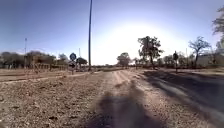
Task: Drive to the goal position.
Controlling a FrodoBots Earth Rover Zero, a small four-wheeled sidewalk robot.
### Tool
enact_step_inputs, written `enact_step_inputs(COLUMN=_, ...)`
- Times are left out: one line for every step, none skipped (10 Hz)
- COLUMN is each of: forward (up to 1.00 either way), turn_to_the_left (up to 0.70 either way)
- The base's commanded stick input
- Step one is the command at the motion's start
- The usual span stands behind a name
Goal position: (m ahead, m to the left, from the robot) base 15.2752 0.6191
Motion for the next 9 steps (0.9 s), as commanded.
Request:
enact_step_inputs(forward=0.50, turn_to_the_left=0.00)
enact_step_inputs(forward=0.50, turn_to_the_left=0.00)
enact_step_inputs(forward=0.50, turn_to_the_left=0.00)
enact_step_inputs(forward=0.50, turn_to_the_left=0.00)
enact_step_inputs(forward=0.50, turn_to_the_left=0.00)
enact_step_inputs(forward=0.50, turn_to_the_left=0.00)
enact_step_inputs(forward=0.50, turn_to_the_left=0.00)
enact_step_inputs(forward=0.50, turn_to_the_left=0.00)
enact_step_inputs(forward=0.50, turn_to_the_left=0.00)
